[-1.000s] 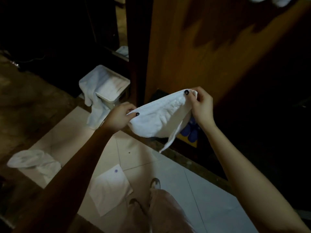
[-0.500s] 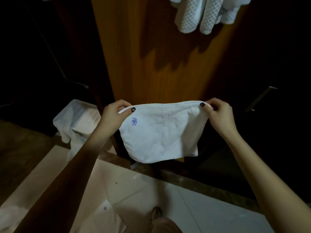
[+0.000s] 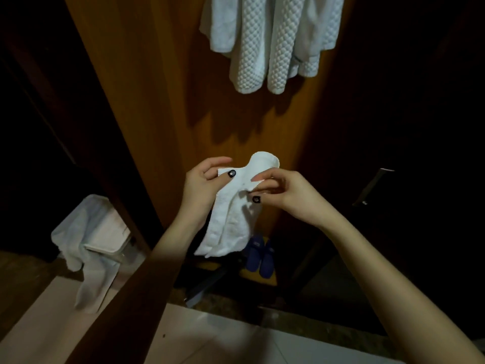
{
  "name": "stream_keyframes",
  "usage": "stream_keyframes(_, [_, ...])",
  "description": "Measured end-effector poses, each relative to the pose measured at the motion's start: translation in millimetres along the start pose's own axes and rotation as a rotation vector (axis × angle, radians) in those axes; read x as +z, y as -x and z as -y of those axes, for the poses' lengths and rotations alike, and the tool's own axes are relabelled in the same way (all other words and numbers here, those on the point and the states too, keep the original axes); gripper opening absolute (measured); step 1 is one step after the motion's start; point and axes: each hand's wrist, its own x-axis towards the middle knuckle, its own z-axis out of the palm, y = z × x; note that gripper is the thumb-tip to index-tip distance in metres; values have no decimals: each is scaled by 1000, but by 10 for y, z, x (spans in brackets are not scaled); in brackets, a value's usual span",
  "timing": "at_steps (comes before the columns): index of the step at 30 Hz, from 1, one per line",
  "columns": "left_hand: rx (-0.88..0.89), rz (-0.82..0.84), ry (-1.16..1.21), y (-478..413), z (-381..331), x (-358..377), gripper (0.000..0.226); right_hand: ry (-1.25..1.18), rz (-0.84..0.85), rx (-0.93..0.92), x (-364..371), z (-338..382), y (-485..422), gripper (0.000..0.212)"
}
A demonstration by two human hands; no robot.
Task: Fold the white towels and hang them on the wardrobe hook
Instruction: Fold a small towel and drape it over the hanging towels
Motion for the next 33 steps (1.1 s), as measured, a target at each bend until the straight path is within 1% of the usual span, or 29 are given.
stream_keyframes(3, [-21,20,64,-83,-67,89,25,127,-97,-90,37,127,-111,8])
stream_keyframes(6, [-54,73,152,-171,-143,135,20,216,-206,-183,34,254,-235,8])
stream_keyframes(9, [-29,110,201,-228,-218,169,17,307,-330,-232,32,354,-347,10])
stream_keyframes(13, [-20,55,235,-313,-295,157,13,305,-324,-214,-24,452,-430,9])
stream_keyframes(19, [-9,75,233,-391,-284,119,15,271,-338,-235,-27,549,-452,12])
stream_keyframes(22, [5,82,263,-394,-302,184,19,218,-356,-215,-33,552,-487,14])
stream_keyframes(27, [-38,155,384,-415,-347,253,18,218,-465,-190,-50,561,-538,17])
stream_keyframes(30, [-19,176,352,-457,-356,258,30,223,-515,-194,-77,598,-560,17])
stream_keyframes(33, [17,171,310,-484,-378,271,29,211,-507,-199,-130,638,-564,18])
